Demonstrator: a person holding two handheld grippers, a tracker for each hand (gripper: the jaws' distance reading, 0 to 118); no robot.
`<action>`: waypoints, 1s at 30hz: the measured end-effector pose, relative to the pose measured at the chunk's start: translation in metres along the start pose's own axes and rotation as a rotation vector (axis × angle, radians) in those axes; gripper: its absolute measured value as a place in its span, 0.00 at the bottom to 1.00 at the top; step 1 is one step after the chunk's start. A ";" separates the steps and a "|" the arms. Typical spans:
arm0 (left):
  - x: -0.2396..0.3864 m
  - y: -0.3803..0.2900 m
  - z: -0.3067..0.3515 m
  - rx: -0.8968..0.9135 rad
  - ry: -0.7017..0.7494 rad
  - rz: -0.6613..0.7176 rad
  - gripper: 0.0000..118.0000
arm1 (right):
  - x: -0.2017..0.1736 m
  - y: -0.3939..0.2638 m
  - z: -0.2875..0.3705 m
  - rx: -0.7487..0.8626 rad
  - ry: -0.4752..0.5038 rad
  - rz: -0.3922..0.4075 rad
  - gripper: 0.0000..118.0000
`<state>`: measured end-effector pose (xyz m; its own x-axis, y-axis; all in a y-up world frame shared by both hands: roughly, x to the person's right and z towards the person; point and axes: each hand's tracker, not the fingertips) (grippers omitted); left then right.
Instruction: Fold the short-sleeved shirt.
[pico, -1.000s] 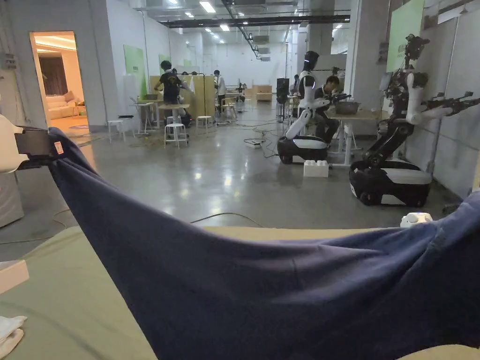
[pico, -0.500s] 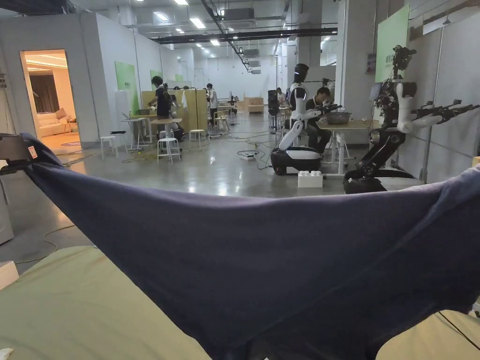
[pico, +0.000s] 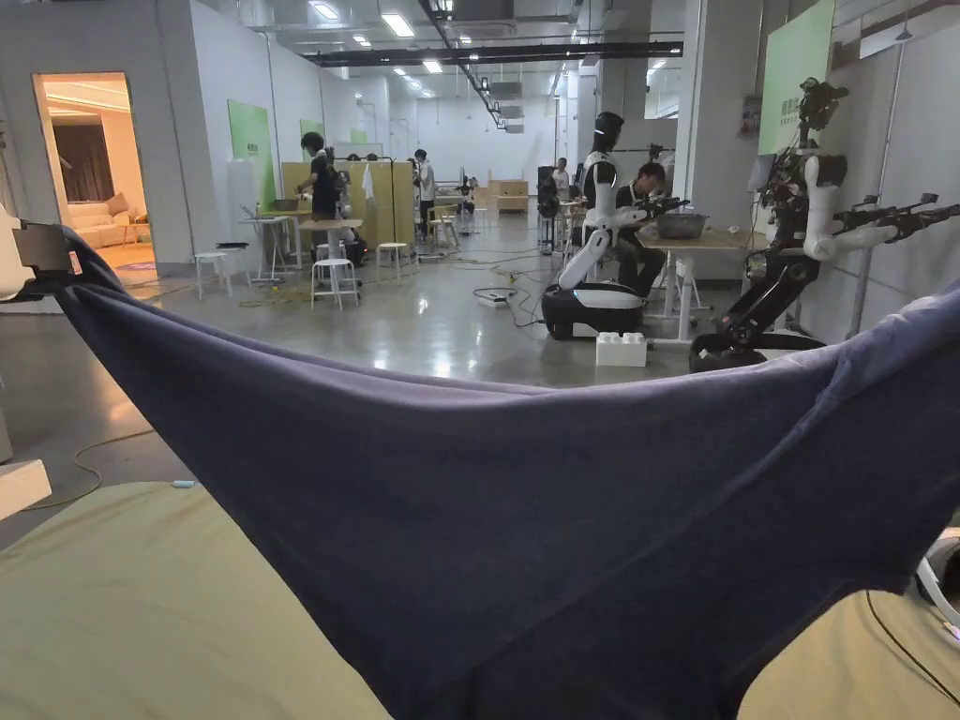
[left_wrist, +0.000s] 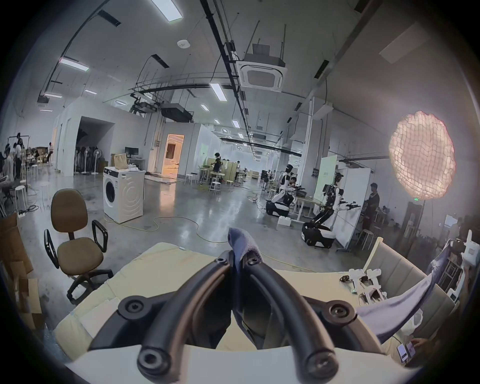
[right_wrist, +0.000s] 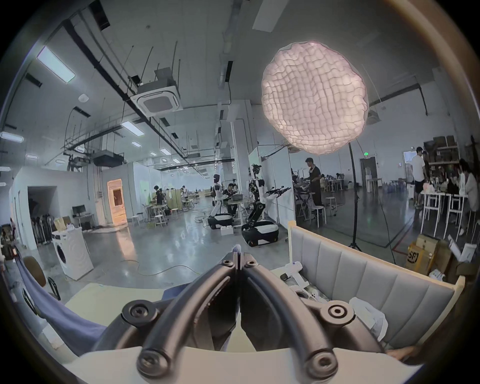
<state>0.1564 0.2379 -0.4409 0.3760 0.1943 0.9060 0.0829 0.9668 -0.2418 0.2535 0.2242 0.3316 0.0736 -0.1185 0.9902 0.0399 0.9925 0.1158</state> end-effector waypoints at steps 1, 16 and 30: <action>-0.001 0.000 -0.007 0.002 0.008 -0.001 0.06 | -0.015 0.003 -0.031 -0.005 -0.004 0.012 0.00; 0.010 0.000 -0.109 0.009 0.134 0.023 0.06 | -0.121 -0.007 -0.207 0.006 -0.041 0.039 0.00; -0.014 -0.194 -0.093 -0.192 0.029 0.081 0.06 | -0.101 -0.172 -0.201 -0.286 0.018 -0.017 0.00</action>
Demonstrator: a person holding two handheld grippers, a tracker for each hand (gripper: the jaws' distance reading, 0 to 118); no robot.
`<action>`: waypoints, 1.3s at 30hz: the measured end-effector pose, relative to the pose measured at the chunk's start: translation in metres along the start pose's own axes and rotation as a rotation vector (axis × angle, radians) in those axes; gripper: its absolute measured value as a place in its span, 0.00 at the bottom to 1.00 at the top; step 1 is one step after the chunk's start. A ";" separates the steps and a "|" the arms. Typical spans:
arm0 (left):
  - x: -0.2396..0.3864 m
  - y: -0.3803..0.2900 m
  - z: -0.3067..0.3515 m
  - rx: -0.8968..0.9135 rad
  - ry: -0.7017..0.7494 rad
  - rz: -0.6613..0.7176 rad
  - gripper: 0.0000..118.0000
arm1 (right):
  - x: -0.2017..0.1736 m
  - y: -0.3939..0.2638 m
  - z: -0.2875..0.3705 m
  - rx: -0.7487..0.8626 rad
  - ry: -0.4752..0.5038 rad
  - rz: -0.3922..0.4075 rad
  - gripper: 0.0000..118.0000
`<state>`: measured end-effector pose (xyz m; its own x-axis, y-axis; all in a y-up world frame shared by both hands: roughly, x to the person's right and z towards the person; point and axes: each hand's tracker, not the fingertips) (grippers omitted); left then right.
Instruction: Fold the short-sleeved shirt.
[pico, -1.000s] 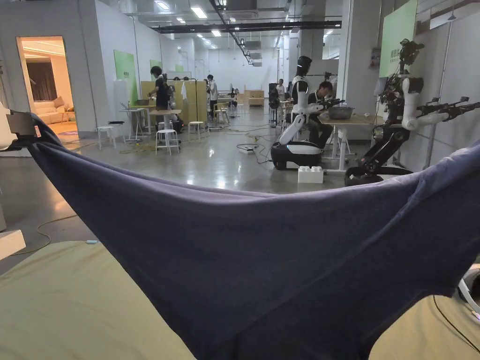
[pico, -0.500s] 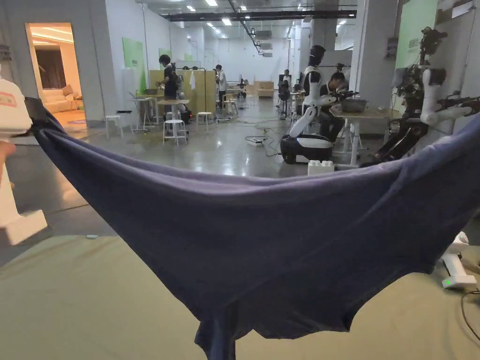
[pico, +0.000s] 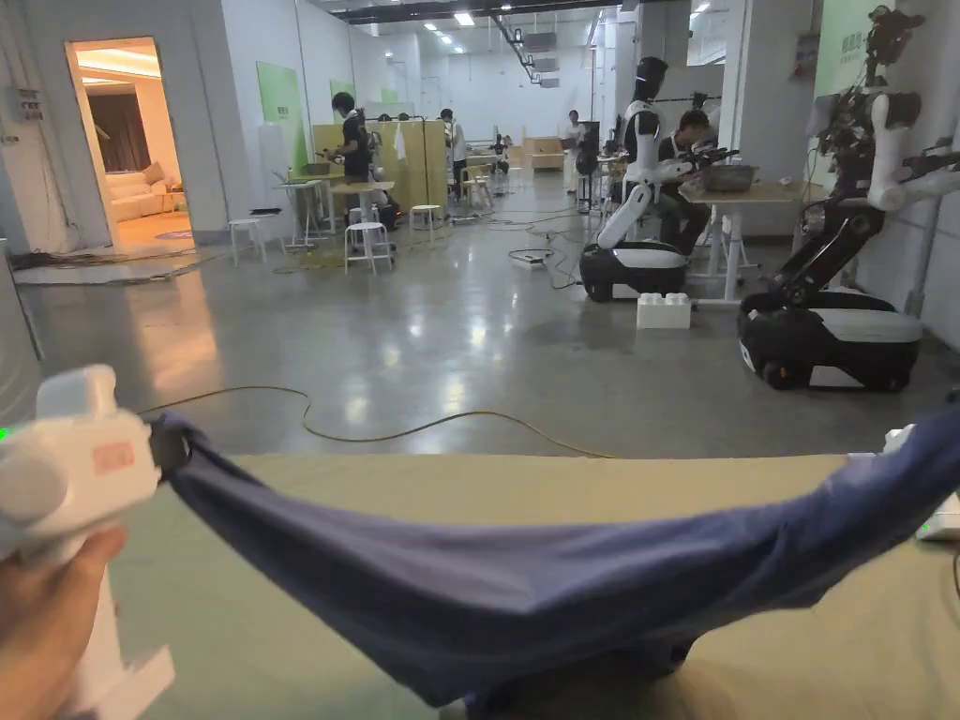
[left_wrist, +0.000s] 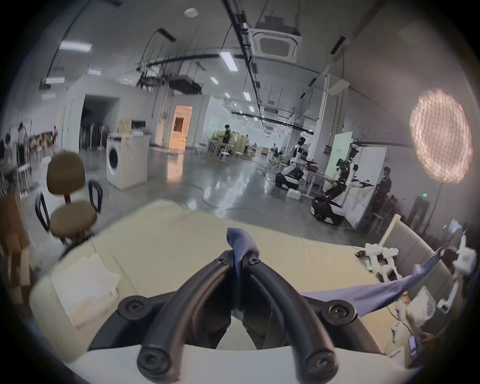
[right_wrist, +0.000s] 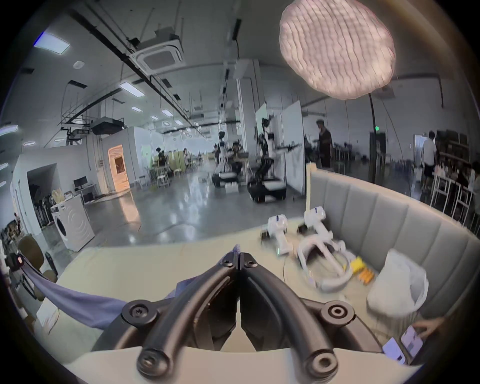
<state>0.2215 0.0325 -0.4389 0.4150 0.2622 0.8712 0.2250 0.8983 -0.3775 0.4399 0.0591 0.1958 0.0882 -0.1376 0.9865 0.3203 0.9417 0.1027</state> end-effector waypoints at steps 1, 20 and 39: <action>-0.009 -0.021 0.009 -0.040 -0.026 -0.001 0.06 | 0.008 -0.023 0.006 -0.058 0.008 0.014 0.00; -0.140 -0.275 0.231 -0.235 -0.004 0.183 0.06 | 0.170 -0.295 0.236 -0.305 -0.172 -0.168 0.00; -0.133 -0.269 0.273 -0.194 0.216 0.105 0.83 | 0.186 -0.322 0.302 -0.185 -0.204 -0.198 0.74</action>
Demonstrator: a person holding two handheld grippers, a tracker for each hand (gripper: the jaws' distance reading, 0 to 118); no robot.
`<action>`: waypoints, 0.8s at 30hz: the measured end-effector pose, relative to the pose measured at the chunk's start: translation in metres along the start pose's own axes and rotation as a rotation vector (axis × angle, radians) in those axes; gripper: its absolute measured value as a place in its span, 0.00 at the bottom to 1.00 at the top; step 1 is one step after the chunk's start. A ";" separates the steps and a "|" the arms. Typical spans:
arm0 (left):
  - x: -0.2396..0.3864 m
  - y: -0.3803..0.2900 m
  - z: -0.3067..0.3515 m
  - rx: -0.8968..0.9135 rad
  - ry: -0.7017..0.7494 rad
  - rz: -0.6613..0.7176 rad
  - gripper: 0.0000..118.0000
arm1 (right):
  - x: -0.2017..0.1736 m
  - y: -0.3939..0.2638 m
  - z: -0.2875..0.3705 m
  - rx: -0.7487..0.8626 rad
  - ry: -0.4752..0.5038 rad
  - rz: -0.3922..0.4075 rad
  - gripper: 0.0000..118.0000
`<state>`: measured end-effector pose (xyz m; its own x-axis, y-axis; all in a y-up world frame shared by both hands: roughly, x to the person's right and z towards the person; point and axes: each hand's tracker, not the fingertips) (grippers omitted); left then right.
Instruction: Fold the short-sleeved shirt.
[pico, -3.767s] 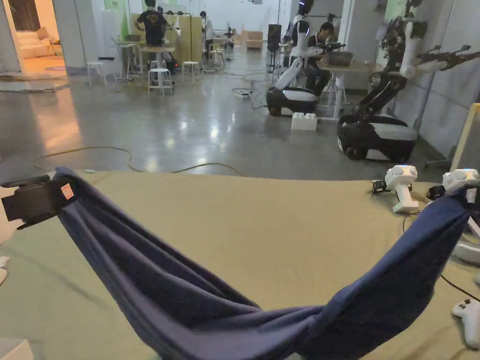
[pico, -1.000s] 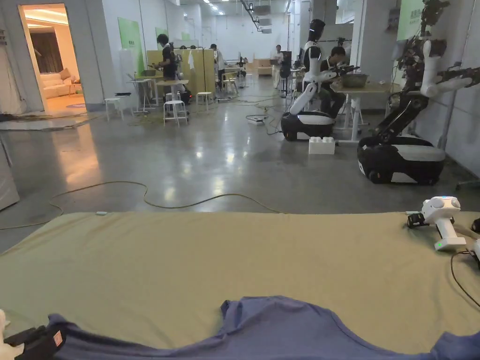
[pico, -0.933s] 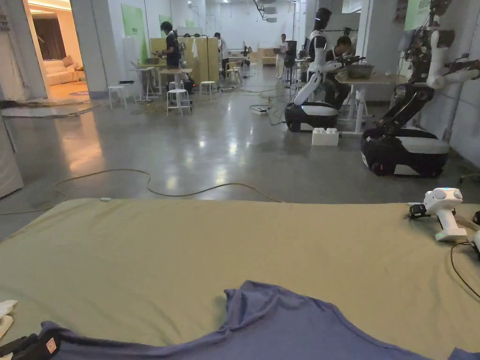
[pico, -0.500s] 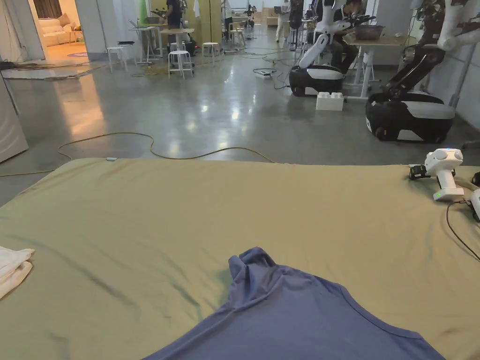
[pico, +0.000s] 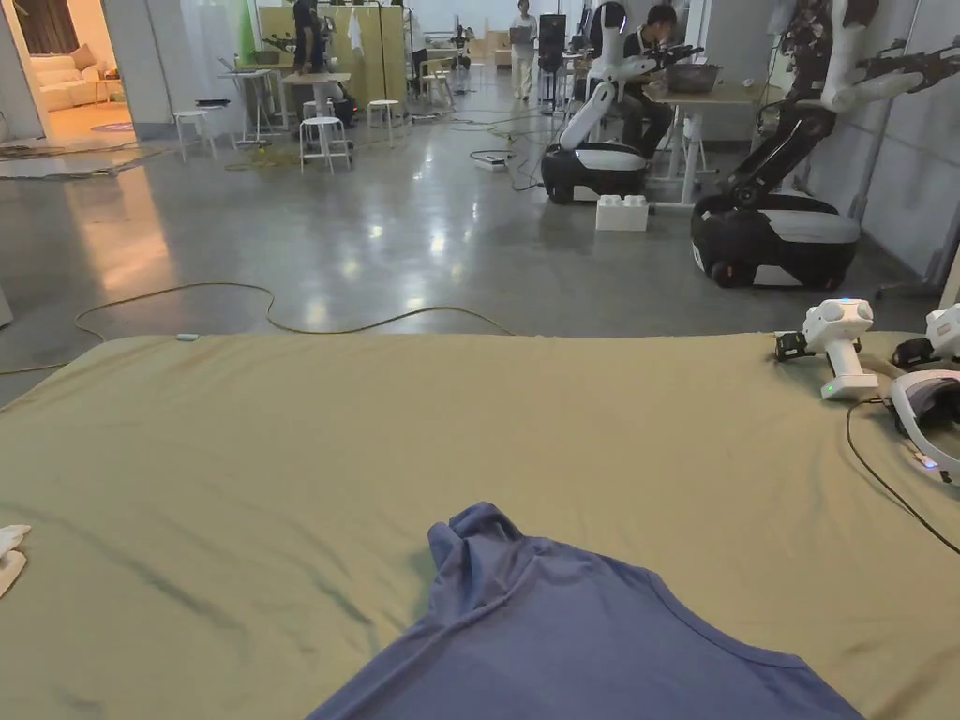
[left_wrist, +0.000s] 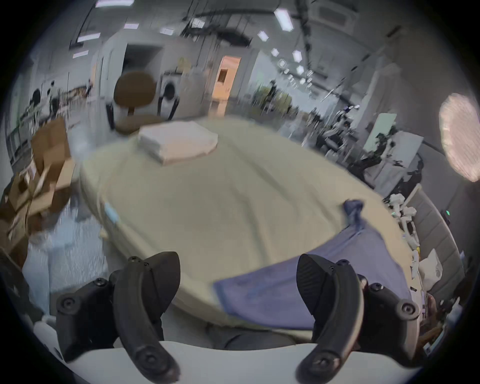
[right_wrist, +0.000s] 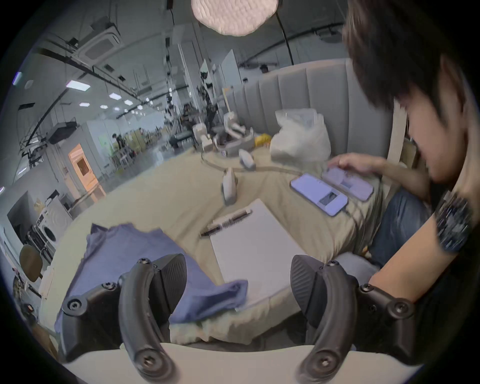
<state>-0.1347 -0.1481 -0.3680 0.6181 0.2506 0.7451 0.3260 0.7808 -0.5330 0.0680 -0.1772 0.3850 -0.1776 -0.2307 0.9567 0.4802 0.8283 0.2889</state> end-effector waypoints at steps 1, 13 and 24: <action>0.012 0.012 0.019 0.058 -0.042 -0.016 0.83 | -0.005 0.006 0.010 0.040 0.017 0.017 0.74; 0.144 0.050 0.162 0.551 -0.048 -0.293 0.82 | -0.158 0.028 0.102 0.207 0.433 0.337 0.71; 0.146 0.031 0.180 0.605 -0.023 -0.384 0.00 | -0.209 0.052 0.144 0.359 0.447 0.385 0.00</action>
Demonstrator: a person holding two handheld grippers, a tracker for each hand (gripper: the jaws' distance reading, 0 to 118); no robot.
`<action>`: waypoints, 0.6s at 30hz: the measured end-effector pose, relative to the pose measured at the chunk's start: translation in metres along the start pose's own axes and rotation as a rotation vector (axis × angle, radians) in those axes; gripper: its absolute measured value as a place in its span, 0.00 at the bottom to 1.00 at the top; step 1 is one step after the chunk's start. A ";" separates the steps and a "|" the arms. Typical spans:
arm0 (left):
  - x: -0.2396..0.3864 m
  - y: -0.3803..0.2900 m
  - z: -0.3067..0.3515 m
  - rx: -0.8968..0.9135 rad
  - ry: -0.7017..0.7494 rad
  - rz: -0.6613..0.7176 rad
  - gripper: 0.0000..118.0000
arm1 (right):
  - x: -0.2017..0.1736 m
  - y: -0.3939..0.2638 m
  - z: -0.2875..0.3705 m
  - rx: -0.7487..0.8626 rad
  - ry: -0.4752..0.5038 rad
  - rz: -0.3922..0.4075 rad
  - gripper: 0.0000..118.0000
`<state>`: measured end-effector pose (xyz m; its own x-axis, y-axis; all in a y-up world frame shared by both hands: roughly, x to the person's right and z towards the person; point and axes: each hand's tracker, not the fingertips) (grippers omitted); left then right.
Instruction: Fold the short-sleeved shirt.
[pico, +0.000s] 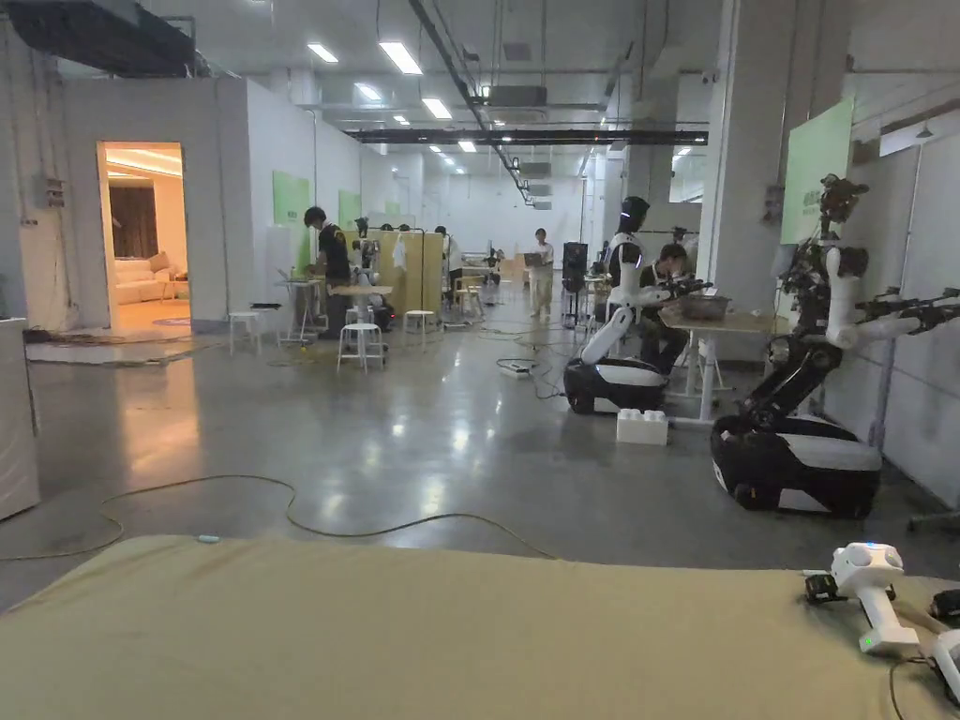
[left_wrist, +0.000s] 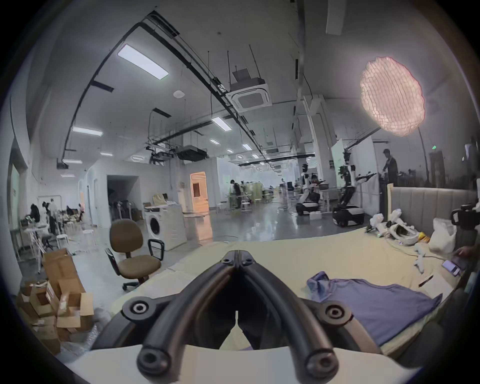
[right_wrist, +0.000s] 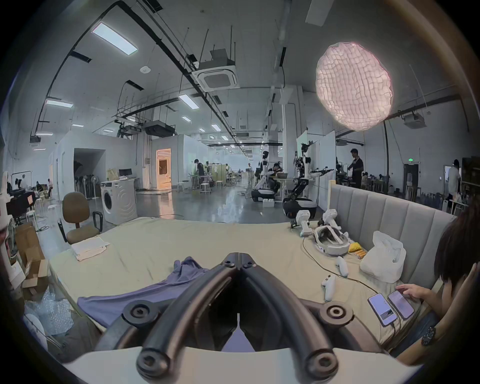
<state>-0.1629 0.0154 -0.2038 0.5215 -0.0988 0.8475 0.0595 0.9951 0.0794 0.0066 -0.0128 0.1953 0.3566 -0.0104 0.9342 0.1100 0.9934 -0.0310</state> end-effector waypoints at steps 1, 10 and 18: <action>-0.001 0.001 -0.002 -0.016 -0.011 0.006 0.00 | 0.003 0.000 0.000 0.007 0.006 -0.011 0.00; -0.007 0.002 -0.012 -0.026 -0.100 0.096 0.00 | 0.011 -0.003 -0.010 0.004 0.056 -0.110 0.00; -0.083 -0.048 -0.030 -0.253 -0.053 0.392 0.00 | 0.015 -0.017 -0.012 -0.047 0.100 -0.095 0.00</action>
<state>-0.1836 -0.0241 -0.2932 0.5022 0.2909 0.8144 0.0760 0.9232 -0.3767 0.0211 -0.0312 0.2057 0.4328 -0.1176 0.8938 0.1905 0.9810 0.0369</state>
